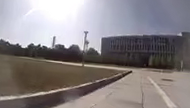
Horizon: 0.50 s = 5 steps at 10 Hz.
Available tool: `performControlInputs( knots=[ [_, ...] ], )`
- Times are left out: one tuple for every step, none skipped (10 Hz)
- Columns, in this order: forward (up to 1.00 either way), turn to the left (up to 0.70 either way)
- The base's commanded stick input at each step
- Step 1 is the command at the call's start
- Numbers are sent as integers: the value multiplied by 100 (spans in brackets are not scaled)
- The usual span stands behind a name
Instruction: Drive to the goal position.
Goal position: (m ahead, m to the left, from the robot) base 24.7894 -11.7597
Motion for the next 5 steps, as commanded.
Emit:
performControlInputs(
  knots=[
    [70,-29],
    [70,-29],
    [70,-29],
    [70,-29],
    [70,-16]
  ],
)
